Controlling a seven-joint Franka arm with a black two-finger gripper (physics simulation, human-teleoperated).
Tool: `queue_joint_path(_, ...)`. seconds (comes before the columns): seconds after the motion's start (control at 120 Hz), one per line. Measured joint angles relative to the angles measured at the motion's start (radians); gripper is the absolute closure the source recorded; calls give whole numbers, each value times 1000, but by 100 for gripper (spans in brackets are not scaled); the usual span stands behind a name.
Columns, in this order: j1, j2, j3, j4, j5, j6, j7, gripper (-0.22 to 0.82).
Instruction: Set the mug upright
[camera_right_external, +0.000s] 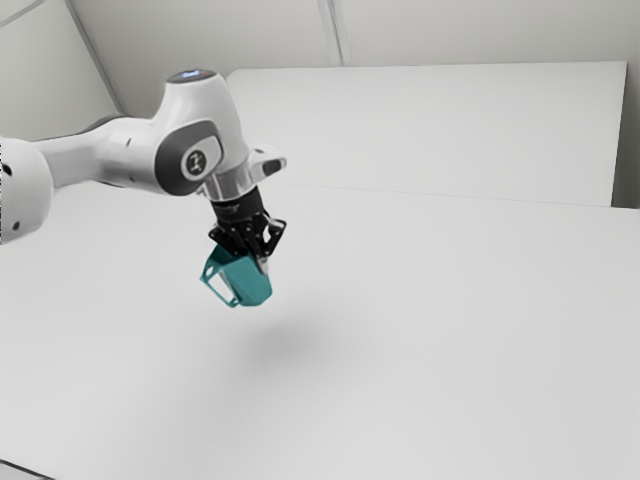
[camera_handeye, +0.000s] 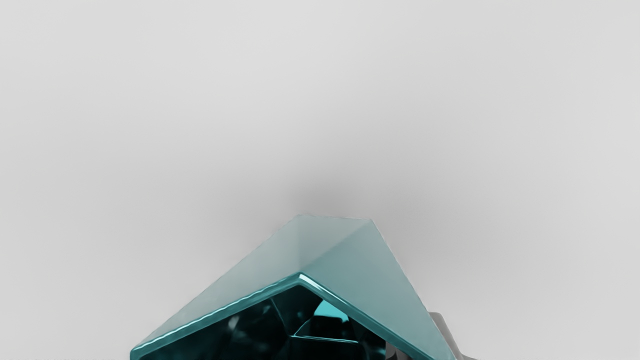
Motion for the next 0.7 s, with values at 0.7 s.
queue_joint_path(0.7, 29, 169, 1, -26, 3, 77, 26, 78)
